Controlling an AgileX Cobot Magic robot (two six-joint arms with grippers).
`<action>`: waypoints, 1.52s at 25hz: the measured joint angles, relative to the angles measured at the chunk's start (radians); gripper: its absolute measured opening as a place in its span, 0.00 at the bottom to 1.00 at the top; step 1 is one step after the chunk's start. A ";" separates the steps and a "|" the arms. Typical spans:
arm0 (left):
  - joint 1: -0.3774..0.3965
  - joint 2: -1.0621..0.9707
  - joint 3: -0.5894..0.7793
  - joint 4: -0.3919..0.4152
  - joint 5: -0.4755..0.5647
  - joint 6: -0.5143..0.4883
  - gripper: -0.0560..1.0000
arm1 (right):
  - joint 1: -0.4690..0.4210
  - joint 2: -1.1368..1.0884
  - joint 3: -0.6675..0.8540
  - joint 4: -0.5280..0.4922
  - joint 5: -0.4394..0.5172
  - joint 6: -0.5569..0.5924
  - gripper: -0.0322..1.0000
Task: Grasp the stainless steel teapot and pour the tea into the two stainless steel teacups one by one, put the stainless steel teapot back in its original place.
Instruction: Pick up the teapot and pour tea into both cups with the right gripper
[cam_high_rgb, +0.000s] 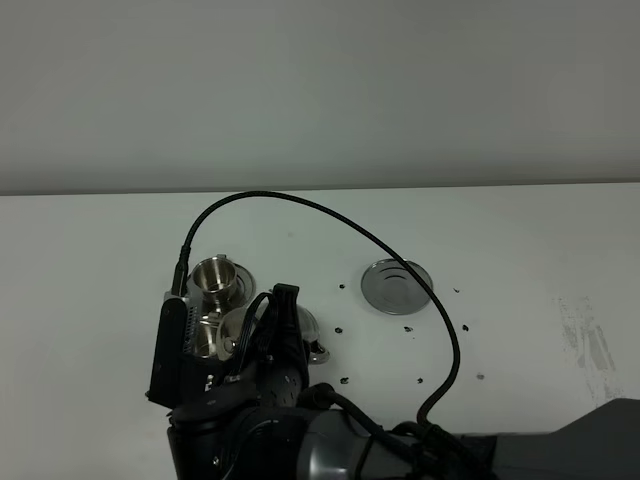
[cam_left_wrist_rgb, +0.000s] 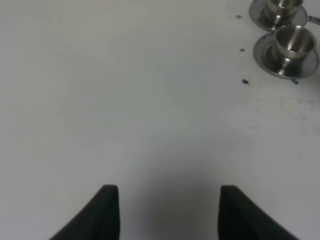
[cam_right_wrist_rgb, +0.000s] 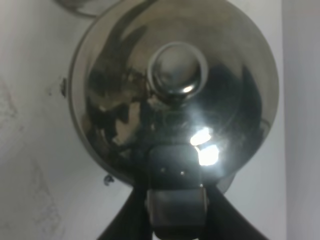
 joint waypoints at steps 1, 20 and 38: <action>0.000 0.000 0.000 0.000 0.000 0.000 0.49 | 0.001 0.000 0.000 -0.005 -0.001 0.000 0.22; 0.000 0.000 0.000 0.000 0.000 0.000 0.49 | 0.003 0.045 0.000 -0.069 0.018 -0.001 0.22; 0.000 0.000 0.000 0.000 0.000 0.000 0.49 | 0.003 0.065 0.000 -0.101 0.045 -0.004 0.22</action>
